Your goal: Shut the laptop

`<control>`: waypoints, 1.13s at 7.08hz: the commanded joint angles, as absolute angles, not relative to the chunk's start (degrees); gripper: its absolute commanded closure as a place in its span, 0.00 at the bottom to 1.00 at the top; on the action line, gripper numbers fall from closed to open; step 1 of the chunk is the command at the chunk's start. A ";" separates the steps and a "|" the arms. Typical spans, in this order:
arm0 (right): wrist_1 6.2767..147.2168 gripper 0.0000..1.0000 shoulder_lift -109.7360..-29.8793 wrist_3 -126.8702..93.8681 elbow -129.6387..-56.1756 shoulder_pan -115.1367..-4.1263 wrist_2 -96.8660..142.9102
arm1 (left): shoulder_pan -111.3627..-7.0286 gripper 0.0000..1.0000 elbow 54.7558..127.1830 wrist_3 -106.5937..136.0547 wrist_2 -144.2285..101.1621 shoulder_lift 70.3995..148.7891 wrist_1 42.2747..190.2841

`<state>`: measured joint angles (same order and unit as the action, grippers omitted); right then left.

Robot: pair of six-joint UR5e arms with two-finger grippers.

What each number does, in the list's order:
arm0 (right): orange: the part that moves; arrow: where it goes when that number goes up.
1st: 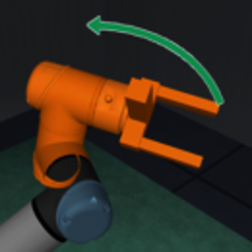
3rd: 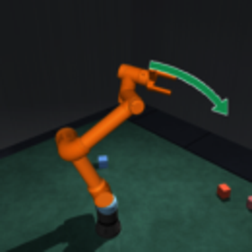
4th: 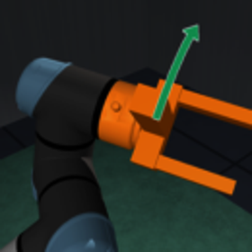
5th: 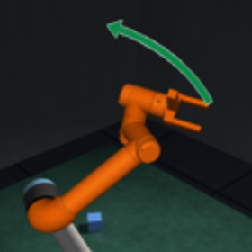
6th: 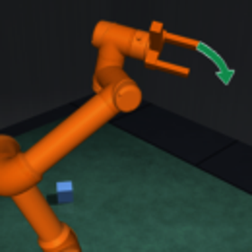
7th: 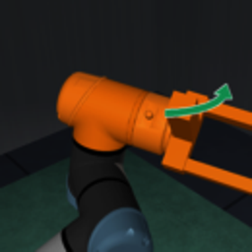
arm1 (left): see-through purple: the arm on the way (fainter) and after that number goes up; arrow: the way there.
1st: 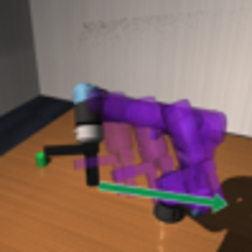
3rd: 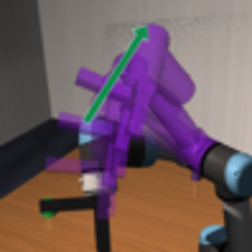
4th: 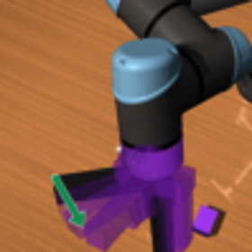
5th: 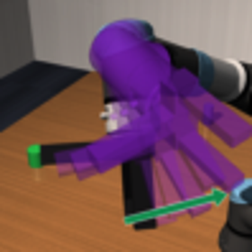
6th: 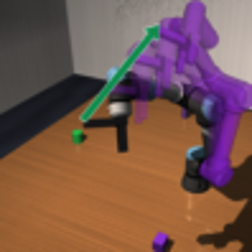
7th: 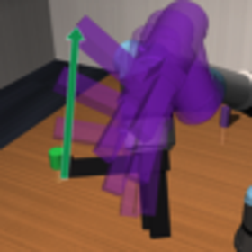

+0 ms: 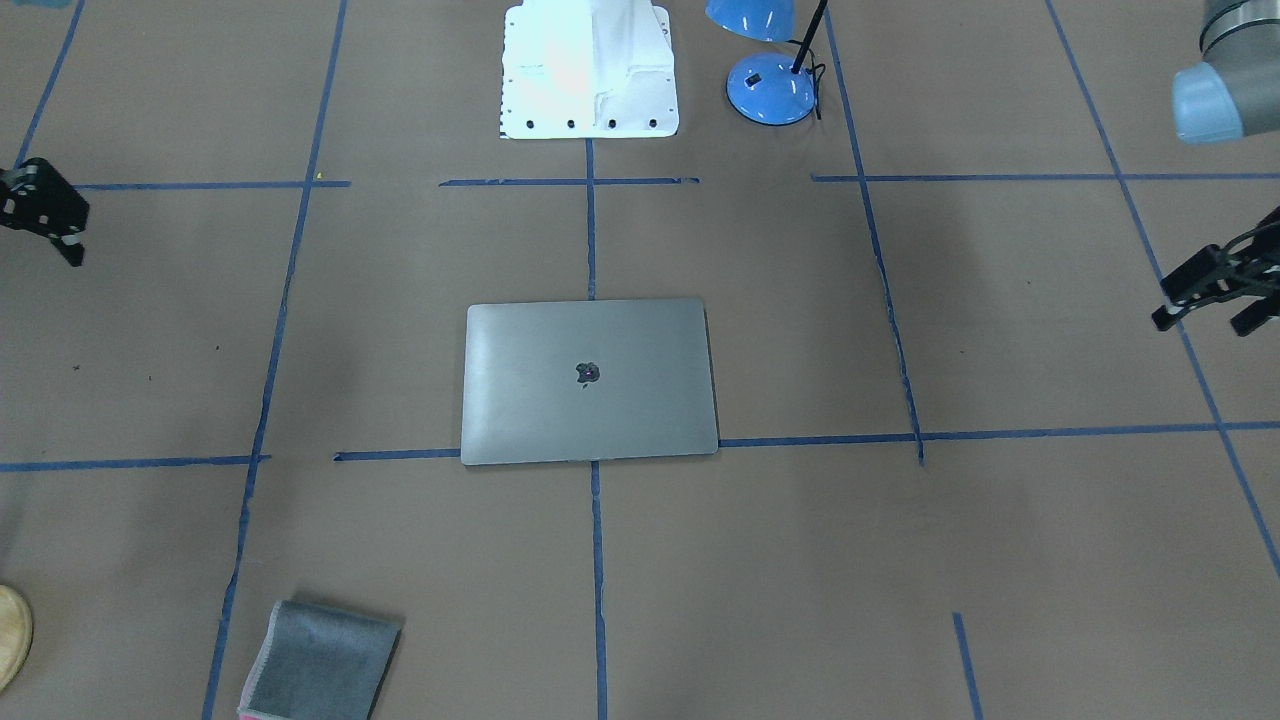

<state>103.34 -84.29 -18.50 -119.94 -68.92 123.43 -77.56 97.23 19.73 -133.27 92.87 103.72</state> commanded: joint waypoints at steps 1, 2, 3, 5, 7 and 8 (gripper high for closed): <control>103.45 0.00 -88.40 -3.13 -113.67 -78.27 130.22 | -88.02 0.00 95.55 -6.75 -133.16 91.41 85.16; 103.36 0.00 -91.20 0.84 -112.86 -81.79 131.56 | -89.63 0.00 95.45 -10.68 -133.07 91.32 80.55; 103.36 0.00 -93.58 1.84 -112.68 -83.39 131.92 | -90.43 0.00 95.28 -11.24 -133.41 88.88 80.16; 103.36 0.00 -93.77 2.10 -111.89 -84.02 132.63 | -90.44 0.00 94.75 -11.16 -133.51 86.67 80.94; 103.36 0.00 -95.19 1.94 -106.03 -89.36 132.89 | -90.35 0.00 94.49 -10.72 -133.59 86.75 80.95; 103.36 0.00 -95.45 2.11 -103.91 -91.47 133.15 | -90.35 0.00 94.66 -10.64 -133.59 86.84 80.95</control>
